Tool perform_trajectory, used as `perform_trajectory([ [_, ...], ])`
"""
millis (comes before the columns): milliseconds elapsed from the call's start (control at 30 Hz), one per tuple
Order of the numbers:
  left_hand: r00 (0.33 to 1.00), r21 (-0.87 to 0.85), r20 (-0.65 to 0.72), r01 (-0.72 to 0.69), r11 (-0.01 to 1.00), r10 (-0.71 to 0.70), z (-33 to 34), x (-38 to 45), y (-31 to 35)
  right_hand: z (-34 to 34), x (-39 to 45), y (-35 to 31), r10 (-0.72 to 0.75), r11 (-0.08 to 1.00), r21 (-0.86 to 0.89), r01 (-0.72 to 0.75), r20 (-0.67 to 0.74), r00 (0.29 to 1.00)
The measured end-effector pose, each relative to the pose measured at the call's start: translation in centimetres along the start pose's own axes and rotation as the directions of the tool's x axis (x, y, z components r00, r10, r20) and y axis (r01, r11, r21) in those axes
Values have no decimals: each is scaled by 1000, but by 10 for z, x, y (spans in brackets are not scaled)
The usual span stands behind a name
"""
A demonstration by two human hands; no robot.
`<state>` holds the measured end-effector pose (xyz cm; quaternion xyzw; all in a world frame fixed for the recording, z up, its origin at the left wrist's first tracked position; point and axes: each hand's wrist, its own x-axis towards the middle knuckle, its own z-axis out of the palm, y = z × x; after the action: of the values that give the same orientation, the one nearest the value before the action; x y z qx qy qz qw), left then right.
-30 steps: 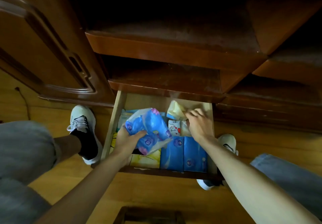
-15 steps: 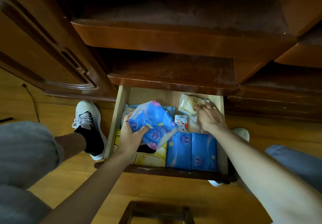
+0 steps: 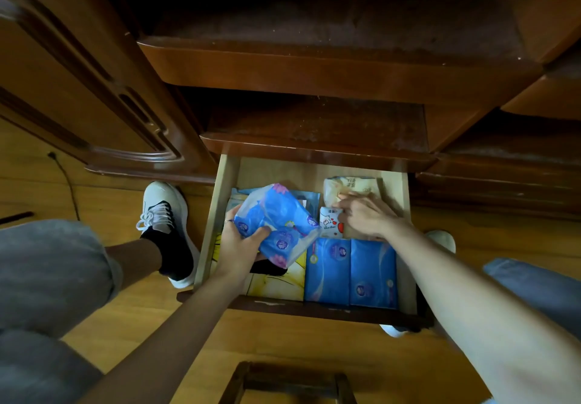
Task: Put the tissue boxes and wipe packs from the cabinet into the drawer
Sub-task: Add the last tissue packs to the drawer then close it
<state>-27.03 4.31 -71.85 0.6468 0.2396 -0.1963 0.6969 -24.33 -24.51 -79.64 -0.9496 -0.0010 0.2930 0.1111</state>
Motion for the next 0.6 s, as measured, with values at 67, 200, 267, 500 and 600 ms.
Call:
perform_trajectory([
  [67,1000,-5,9,6,1000,-6,1,1,-1,2,-6,1,-3,999,35,6,-81,997],
  [200,1000,-21,8,19,1000,-18,0,4,-1,0,-20,-21,-29,997,54,56,-403,915],
  [267,999,-32,28,29,999,-28,2,5,1,-12,-32,-48,68,936,344,69,-371,926],
  [500,990,-352,-97,59,934,-99,12,8,0,-17,-74,-84,-79,278,941,-192,222,972],
  [600,985,-300,-92,112,947,-146,14,10,-6,2,-85,-78,-62,112,970,-217,225,972],
])
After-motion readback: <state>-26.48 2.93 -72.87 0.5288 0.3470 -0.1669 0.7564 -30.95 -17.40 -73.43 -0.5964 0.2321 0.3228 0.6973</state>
